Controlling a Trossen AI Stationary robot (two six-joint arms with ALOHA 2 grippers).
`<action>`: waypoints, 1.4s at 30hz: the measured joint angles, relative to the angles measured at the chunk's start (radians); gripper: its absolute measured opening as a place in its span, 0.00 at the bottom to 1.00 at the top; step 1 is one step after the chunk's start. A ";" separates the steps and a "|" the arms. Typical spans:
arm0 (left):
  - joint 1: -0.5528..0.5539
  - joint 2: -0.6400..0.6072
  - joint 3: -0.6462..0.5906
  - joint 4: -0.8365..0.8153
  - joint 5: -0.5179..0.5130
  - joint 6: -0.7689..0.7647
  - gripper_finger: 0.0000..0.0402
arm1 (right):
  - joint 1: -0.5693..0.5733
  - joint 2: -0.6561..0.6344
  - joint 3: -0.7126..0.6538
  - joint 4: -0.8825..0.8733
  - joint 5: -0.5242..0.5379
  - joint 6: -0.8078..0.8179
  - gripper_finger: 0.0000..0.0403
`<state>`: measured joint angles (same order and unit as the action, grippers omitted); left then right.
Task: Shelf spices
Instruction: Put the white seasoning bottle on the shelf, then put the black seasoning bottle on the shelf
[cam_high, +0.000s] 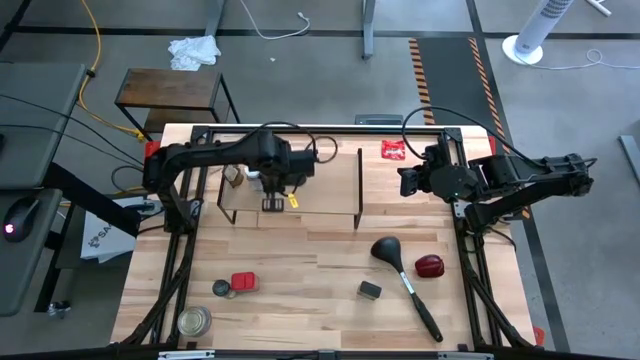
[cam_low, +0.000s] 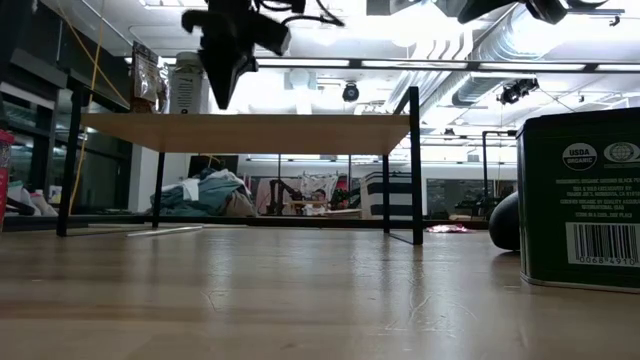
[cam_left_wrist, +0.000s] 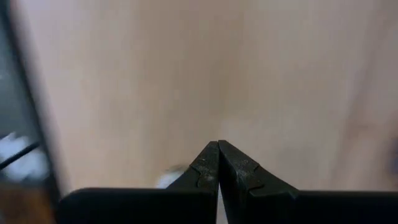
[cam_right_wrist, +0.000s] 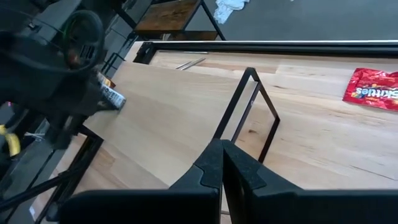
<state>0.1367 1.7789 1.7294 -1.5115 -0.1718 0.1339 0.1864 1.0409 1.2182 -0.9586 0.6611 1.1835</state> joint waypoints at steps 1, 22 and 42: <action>-0.017 -0.002 0.000 0.019 0.037 -0.010 0.00 | 0.000 0.000 0.000 -0.002 0.000 -0.006 0.00; -0.734 -0.159 -0.278 0.114 0.085 -0.673 0.00 | 0.000 -0.001 0.000 -0.055 -0.037 -0.041 0.00; -0.917 -0.599 -0.558 0.197 0.134 -1.081 0.00 | 0.000 0.000 0.000 -0.054 -0.068 -0.032 0.00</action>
<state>-0.7806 1.1799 1.1713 -1.3147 -0.0382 -0.9469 0.1861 1.0405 1.2179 -1.0124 0.5934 1.1517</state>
